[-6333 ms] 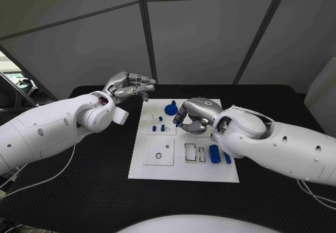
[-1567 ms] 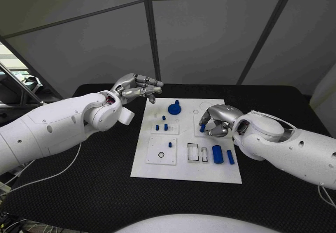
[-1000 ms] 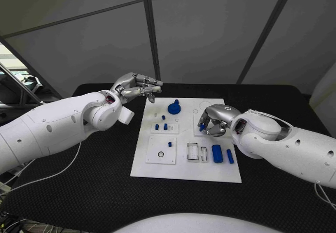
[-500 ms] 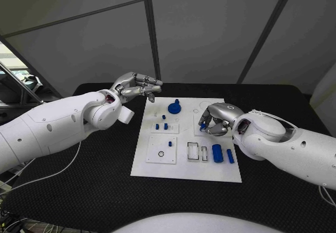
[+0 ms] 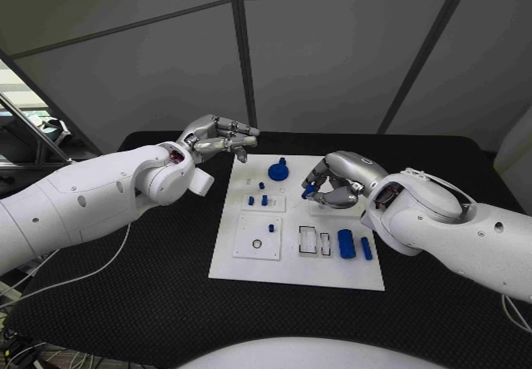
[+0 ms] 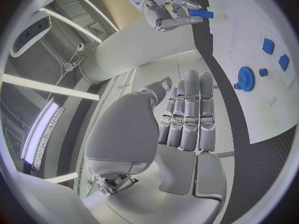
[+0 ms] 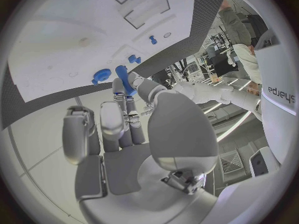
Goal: Assemble the parts on the task board
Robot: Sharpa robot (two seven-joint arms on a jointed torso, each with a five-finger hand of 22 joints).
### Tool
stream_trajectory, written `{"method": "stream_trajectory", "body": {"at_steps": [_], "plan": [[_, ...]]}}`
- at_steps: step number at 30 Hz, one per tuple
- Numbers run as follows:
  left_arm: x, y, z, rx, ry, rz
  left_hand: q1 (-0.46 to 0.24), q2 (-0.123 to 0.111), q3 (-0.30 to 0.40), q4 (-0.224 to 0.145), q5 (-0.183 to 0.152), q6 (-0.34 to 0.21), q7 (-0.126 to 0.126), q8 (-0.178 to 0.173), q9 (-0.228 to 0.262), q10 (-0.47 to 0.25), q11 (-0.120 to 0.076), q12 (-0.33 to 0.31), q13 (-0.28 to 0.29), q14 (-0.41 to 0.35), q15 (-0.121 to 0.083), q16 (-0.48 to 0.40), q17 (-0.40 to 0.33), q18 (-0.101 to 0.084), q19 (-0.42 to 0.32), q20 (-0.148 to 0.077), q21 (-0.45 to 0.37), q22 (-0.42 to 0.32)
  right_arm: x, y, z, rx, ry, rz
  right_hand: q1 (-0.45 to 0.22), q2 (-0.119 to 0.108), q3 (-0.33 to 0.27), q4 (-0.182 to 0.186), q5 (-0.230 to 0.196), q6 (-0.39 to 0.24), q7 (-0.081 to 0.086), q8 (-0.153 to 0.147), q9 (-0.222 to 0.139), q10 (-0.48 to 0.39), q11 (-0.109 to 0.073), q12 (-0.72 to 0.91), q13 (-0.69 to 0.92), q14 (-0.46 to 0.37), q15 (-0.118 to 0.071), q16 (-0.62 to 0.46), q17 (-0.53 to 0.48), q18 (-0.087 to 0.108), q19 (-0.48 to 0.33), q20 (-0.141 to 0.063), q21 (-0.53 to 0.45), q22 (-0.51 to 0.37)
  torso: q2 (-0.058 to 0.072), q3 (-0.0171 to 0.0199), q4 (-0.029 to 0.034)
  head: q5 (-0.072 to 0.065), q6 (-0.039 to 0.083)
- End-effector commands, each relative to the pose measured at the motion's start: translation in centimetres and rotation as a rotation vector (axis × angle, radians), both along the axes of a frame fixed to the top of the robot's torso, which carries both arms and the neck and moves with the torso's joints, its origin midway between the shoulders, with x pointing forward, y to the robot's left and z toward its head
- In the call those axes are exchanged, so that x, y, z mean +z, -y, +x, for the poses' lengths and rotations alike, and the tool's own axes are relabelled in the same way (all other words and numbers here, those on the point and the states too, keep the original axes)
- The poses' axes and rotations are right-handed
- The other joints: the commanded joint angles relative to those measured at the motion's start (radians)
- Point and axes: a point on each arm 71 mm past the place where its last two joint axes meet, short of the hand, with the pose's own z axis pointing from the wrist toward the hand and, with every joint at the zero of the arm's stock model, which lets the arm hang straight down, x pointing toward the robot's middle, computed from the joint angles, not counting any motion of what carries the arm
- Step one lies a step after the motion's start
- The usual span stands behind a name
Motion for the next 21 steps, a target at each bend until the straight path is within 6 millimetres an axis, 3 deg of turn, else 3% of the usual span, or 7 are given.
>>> {"method": "stream_trajectory", "body": {"at_steps": [1,5,6,12,19,21], "plan": [[0.1,0.2,0.0,-0.01,-0.004,-0.008,-0.001,0.001,-0.004,0.0,-0.004,-0.001,0.002,-0.006,0.002,-0.005,-0.003,-0.004,0.001,0.002,0.004,-0.003,-0.001,-0.012,0.004,0.006,-0.005,-0.001,0.4,-1.5,-0.5,0.043,-0.017,0.062,0.001,0.007,0.002,0.006,0.001,0.021,-0.016,0.005,0.014,0.004,0.001,-0.005,0.001,0.007,-0.008,0.003,0.0,-0.011,0.041,-0.008,0.004,0.135,0.0,-0.0015,0.0024,0.006,-0.002],[0.0,0.3,0.1,-0.011,-0.003,-0.01,-0.001,0.001,-0.004,0.0,-0.004,-0.001,0.002,-0.006,0.002,-0.005,-0.003,-0.004,0.001,0.002,0.004,-0.003,-0.001,-0.012,0.004,0.006,-0.005,-0.001,0.0,-3.9,-1.3,0.11,-0.03,0.072,0.002,0.008,0.002,0.006,0.002,0.021,-0.016,0.005,0.015,0.004,0.001,-0.006,0.0,0.006,-0.008,0.002,-0.003,-0.01,0.04,-0.008,0.002,0.133,0.001,-0.0008,0.0029,0.017,-0.003],[0.0,0.4,0.1,-0.011,-0.002,-0.01,-0.001,0.001,-0.004,0.0,-0.004,-0.001,0.002,-0.006,0.002,-0.005,-0.003,-0.004,0.001,0.002,0.004,-0.003,-0.001,-0.012,0.004,0.006,-0.005,-0.001,-0.2,-4.5,-1.5,0.128,-0.033,0.071,0.003,0.008,0.002,0.006,0.002,0.021,-0.016,0.005,0.015,0.003,0.001,-0.006,0.0,0.006,-0.008,0.001,-0.003,-0.01,0.04,-0.008,0.001,0.132,0.002,0.0008,0.0006,0.023,-0.004],[0.0,0.8,0.2,-0.017,-0.002,-0.014,0.001,0.002,-0.003,-0.001,-0.004,-0.001,0.002,-0.006,0.002,-0.005,-0.003,-0.003,0.001,0.002,0.004,-0.004,-0.001,-0.012,0.005,0.006,-0.006,-0.002,-1.6,-7.3,-2.8,0.213,-0.05,0.056,0.004,0.009,0.003,0.006,0.002,0.021,-0.016,0.004,0.015,0.003,0.001,-0.008,0.0,0.006,-0.009,0.001,-0.005,-0.009,0.038,-0.009,-0.001,0.129,0.001,-0.0005,0.0015,0.039,-0.014],[-0.1,1.1,0.4,-0.019,-0.002,-0.016,0.001,0.002,-0.003,-0.001,-0.004,-0.001,0.002,-0.006,0.002,-0.005,-0.003,-0.003,0.001,0.002,0.004,-0.004,-0.001,-0.012,0.005,0.006,-0.006,-0.002,-3.4,-8.9,-3.5,0.261,-0.076,0.02,0.005,0.009,0.003,0.005,0.002,0.02,-0.016,0.003,0.015,0.003,0.001,-0.009,0.0,0.005,-0.009,-0.001,-0.008,-0.009,0.037,-0.009,-0.003,0.127,0.003,-0.0004,-0.0041,0.056,-0.02],[-0.1,1.1,0.4,-0.019,-0.001,-0.016,0.001,0.002,-0.003,-0.001,-0.004,-0.001,0.002,-0.006,0.002,-0.005,-0.003,-0.003,0.001,0.002,0.004,-0.004,-0.001,-0.012,0.005,0.006,-0.006,-0.002,-3.7,-9.1,-3.6,0.266,-0.081,0.013,0.005,0.009,0.003,0.005,0.002,0.02,-0.016,0.003,0.015,0.003,0.001,-0.009,0.0,0.005,-0.009,-0.001,-0.008,-0.009,0.037,-0.009,-0.003,0.127,0.003,0.0,-0.0032,0.057,-0.022]]}}
